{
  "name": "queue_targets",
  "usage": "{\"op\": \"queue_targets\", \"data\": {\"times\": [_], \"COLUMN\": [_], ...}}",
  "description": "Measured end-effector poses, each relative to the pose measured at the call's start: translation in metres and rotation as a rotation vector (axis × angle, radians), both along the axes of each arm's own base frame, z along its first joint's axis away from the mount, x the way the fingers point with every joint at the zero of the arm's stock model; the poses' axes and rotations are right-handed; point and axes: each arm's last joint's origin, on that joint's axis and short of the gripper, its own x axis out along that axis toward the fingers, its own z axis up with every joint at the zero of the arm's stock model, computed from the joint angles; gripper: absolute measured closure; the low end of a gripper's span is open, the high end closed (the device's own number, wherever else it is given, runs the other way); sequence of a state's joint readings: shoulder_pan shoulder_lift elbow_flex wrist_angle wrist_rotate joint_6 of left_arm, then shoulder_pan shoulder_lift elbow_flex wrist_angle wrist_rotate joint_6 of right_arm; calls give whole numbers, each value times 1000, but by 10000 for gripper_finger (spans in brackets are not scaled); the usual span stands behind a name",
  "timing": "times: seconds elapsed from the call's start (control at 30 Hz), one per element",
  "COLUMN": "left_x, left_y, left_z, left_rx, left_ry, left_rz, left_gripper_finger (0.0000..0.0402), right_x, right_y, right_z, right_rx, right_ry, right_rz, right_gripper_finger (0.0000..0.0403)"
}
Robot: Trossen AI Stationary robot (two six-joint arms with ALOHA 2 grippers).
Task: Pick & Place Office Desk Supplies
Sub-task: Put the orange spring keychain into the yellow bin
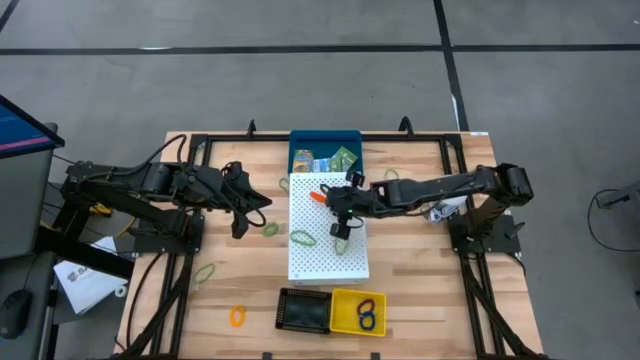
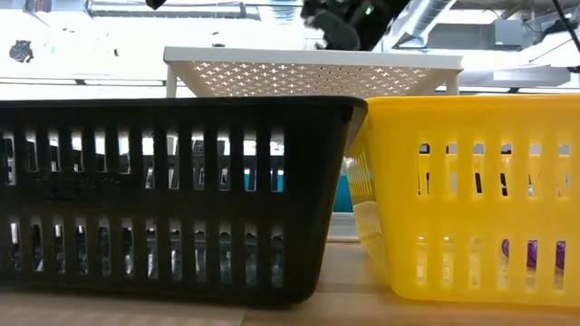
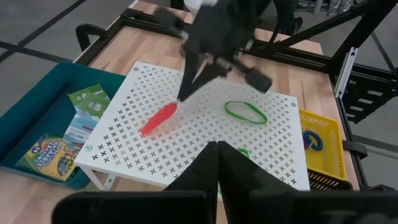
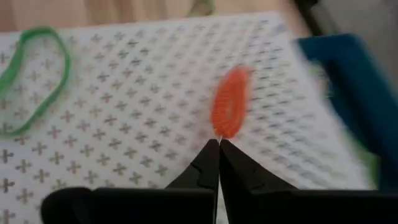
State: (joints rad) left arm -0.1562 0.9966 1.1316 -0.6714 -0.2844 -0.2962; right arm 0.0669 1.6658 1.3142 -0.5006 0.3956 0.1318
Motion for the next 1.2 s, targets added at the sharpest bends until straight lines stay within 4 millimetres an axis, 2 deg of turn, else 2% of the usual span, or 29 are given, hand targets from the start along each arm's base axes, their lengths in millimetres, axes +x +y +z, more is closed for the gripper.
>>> {"op": "queue_targets", "data": {"times": [0.17, 0.3, 0.57, 0.8, 1.2], "left_x": [0, 1, 1, 1, 1], "left_y": [0, 0, 0, 1, 1], "left_z": [1, 1, 1, 1, 1], "left_rx": [3, -12, -19, 8, 13], "left_ry": [-9, -18, -21, -19, -16], "left_rz": [7, 20, 23, 22, 20], "left_gripper_finger": [402, 402, 402, 402, 402], "right_x": [-9, -25, -66, -90, -109], "right_y": [10, 21, 56, 99, 183], "right_z": [34, 63, 91, 86, 54], "right_rx": [-36, -20, 196, 427, 768], "right_ry": [-103, -166, -269, -243, -203], "right_rz": [-12, -33, -79, -168, -329], "right_gripper_finger": [402, 403, 403, 403, 403]}}
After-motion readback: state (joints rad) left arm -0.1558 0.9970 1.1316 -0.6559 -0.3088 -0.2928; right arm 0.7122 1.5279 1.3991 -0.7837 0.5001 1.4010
